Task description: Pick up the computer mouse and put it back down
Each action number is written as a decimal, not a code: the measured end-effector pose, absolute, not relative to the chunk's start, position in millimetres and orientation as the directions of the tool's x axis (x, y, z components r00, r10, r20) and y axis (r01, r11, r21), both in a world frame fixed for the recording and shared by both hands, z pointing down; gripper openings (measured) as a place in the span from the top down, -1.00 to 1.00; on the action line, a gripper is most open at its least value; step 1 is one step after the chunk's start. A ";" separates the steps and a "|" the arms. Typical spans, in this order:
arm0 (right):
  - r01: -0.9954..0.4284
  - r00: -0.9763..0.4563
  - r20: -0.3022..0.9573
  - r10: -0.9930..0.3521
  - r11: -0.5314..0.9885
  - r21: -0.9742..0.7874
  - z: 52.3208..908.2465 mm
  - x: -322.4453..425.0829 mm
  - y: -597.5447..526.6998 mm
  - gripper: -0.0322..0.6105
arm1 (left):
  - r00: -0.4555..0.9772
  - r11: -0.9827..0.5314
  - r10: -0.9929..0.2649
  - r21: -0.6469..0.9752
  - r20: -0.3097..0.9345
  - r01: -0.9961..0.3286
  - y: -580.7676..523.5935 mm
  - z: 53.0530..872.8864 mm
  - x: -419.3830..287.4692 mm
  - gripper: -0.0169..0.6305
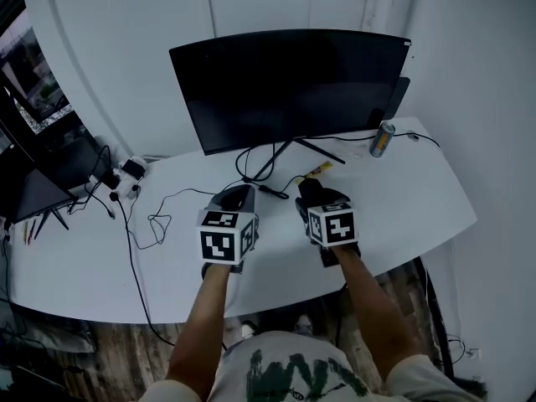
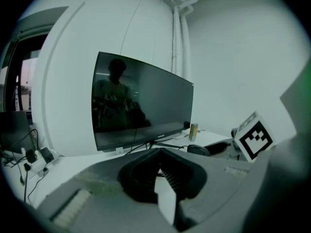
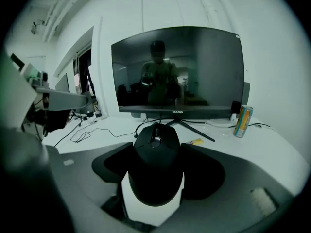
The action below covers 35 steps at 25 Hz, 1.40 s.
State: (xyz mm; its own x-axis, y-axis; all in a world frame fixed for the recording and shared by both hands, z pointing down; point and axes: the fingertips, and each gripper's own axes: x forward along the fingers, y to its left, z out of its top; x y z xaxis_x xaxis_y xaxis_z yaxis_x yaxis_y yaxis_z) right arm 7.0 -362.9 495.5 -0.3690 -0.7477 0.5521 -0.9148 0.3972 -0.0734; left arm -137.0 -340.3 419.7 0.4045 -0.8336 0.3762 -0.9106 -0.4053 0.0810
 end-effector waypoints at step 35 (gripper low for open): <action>-0.934 -0.336 0.258 -0.906 0.356 0.031 331.4 42.8 -361.4 -0.06 | 0.412 -0.435 -0.864 -0.018 0.288 -0.900 -353.9 357.3 -140.5 0.94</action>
